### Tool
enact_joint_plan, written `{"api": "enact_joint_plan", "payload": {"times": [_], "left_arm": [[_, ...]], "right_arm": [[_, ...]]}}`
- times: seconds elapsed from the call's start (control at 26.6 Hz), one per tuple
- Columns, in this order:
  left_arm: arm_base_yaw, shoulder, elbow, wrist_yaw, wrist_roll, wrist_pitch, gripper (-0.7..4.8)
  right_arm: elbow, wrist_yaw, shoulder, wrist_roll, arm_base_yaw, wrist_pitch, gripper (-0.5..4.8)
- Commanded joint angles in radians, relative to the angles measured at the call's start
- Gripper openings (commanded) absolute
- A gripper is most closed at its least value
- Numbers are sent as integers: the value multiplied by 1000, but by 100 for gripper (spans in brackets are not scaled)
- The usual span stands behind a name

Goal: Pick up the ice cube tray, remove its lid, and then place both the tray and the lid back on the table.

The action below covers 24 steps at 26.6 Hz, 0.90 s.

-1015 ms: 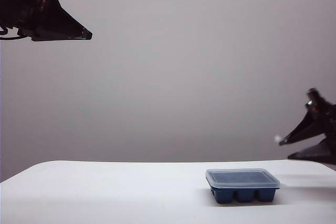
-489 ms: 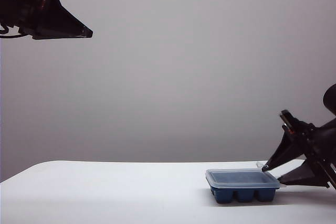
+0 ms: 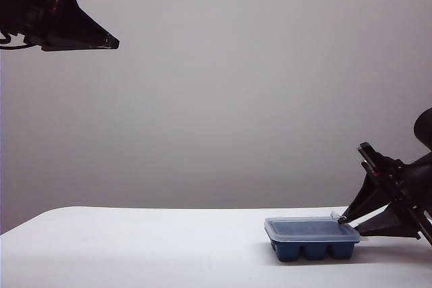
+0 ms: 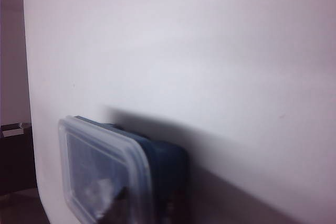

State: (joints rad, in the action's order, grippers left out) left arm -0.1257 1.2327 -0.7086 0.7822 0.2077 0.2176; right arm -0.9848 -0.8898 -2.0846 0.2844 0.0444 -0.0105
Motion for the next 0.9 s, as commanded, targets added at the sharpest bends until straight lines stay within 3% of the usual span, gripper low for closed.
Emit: {"api": "enact_joint_plan", "payload": {"times": [0.04,0.19,0.3,0.53,0.71,0.75,0.9], "left_arm": [[0,-3,-5,7,2,-3,-5],[0,-3,-5,7,2,-2,-5],[0,-3,-5,7,2,-2,-3],[0,-3,-5,7,6,9,287],[0,-3,-5,9,13,9,457],[0,-3,-5,28,34,8,479],[0,-3,-5,158,164,6,479]], "right_arm": [[-3,-5,3,-2,-2,-9,48],[-3,-5,3,-2,-2,-10,-9],[-3,-5,3,-2,-2,-10,-8],[-56,-91,4,60,-1,-12,-8],[-127,-190,32,156,-8,-8,-9],[-133,-217,42,181,-10,-10,-8],[-154,-322,87,249,-35,-14,-9]]}}
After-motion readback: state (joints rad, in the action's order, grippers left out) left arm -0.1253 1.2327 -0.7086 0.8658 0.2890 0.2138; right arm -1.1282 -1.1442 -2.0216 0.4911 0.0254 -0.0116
